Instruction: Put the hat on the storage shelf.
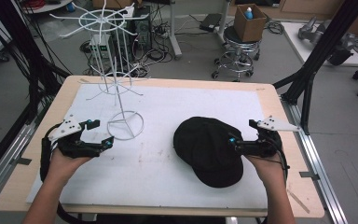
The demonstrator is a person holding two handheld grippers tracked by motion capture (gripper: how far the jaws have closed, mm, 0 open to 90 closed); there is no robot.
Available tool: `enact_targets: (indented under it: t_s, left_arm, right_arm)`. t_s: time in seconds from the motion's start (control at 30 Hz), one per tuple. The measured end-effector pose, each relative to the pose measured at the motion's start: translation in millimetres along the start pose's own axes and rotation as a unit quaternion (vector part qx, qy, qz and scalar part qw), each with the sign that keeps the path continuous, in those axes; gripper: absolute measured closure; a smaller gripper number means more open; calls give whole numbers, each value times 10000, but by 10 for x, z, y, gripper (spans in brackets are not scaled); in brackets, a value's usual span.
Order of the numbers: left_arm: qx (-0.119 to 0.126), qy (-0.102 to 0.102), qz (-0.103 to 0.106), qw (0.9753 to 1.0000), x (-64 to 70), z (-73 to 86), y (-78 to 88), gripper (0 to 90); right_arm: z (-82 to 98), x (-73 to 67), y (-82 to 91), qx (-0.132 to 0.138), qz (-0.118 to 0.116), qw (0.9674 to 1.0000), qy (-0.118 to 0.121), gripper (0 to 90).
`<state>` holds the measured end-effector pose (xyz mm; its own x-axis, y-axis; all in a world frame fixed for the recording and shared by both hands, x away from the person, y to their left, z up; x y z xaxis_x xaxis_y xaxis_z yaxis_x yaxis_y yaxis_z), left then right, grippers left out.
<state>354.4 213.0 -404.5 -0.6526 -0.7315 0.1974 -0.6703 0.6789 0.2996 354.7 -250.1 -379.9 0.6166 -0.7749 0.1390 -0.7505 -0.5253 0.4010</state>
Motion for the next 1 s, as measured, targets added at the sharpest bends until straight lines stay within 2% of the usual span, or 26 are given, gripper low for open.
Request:
enact_targets:
  t_s: [0.17, 0.37, 0.47, 0.7, 1.0]
  left_arm:
    - [-24, 12, -19, 10000, 3, 12, -15, 138]
    - [-15, 44, 31, 10000, 13, 9, -21, 138]
    - [-36, 67, 19, 10000, 3, 16, -25, 138]
    - [-33, 62, 25, 10000, 2, 13, -8, 138]
    - [-39, 62, 18, 10000, -2, 20, 3, 138]
  right_arm:
    - [57, 6, -40, -148, -31, 9999, -47, 34]
    - [23, 26, 44, 40, 66, 9999, -124, 33]
    - [43, 39, 40, -30, 73, 9998, -175, 33]
    - [41, 3, -3, -71, 5, 9999, -76, 32]
    - [33, -12, -28, -59, -49, 9999, -65, 33]
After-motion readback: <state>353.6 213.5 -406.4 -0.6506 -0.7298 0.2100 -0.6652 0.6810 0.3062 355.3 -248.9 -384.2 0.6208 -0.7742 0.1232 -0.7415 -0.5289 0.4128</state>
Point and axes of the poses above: each handheld gripper's, and its own axes: y roughly backward along the jaws, z roughly out of its underside, x roughly to its right, the point moved 7 cm from there along -y, roughly forward along the jaws, and after that the axes turned 11 degrees about y, right-handed, at the moved point
